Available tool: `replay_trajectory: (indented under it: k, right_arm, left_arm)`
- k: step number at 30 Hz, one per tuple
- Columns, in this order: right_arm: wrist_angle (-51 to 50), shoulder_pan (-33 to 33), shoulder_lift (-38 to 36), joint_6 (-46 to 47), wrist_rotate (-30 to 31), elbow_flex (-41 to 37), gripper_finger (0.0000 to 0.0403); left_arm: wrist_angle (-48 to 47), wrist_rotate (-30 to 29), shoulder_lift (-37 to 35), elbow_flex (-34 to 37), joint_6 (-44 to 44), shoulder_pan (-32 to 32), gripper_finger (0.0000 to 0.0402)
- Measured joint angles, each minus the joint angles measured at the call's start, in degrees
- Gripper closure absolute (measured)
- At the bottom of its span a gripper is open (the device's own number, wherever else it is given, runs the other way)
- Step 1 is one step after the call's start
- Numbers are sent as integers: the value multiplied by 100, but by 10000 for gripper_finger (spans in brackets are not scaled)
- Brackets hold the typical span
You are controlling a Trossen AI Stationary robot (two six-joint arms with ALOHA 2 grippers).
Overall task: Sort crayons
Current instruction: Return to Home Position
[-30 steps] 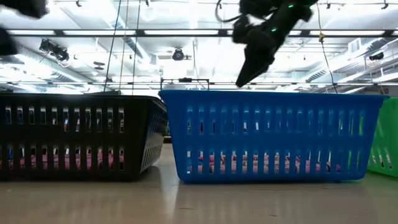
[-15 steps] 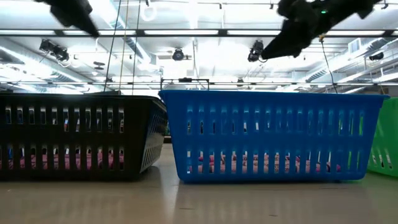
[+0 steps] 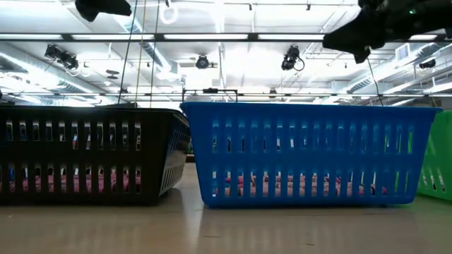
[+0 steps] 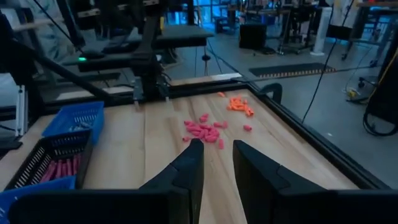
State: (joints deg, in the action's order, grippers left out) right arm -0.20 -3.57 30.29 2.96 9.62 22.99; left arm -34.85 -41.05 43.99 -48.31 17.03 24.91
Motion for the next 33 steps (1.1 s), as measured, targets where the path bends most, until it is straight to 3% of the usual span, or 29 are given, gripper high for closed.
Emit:
replay_trajectory:
  k: [6, 9, 13, 19, 26, 33]
  right_arm:
    - [21, -2, -562, -22, -97, -324, 317]
    - [317, -3, -867, -183, -524, -499, 324]
    - [788, -156, -1212, -252, -778, -838, 336]
    - [723, -656, -1808, -261, -813, -1134, 344]
    - [625, -1121, -2838, -69, -1846, -1430, 346]
    - [1259, -1193, -2979, 595, -1848, -2252, 351]
  left_arm:
    - [722, 6, -936, 631, -643, -335, 346]
    - [1015, 4, -1477, 989, -890, -448, 361]
    - [1938, -3, -2164, 1600, -1526, -596, 383]
    - [3922, -30, -3192, 2695, -2348, -959, 397]
    - [4084, -31, -4201, 3372, -2403, -1268, 398]
    - [5073, 330, -4373, 4165, -2125, -1365, 399]
